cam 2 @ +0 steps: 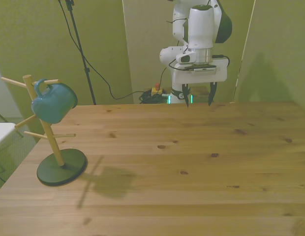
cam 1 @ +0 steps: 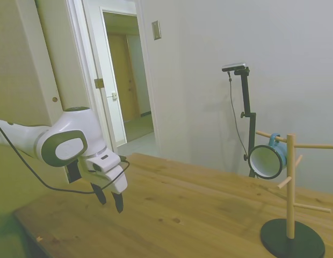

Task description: Unload the mug

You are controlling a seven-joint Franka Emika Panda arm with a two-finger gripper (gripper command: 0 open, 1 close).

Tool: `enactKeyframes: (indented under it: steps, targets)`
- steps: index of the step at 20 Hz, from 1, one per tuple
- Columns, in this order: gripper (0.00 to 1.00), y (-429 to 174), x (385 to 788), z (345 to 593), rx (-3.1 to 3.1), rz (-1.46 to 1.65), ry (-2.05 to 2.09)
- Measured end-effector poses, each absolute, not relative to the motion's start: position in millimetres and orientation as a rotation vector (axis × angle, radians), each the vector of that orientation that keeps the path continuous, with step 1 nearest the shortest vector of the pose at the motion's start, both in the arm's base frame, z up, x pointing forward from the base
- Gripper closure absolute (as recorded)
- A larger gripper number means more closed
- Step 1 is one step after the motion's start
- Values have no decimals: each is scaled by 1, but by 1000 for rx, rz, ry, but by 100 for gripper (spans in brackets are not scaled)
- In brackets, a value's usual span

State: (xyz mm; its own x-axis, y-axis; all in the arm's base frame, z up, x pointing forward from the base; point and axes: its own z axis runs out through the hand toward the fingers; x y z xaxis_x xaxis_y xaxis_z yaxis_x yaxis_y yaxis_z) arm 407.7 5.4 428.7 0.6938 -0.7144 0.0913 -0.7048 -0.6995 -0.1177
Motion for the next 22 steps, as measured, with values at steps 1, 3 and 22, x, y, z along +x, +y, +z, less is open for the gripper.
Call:
enactKeyframes:
  steps: [1,3,22]
  targets:
    - [0,5,408,428,-2825,-198,1185]
    - [0,3,409,429,-2837,-213,1182]
    - [0,-210,503,559,-2539,-802,1599]
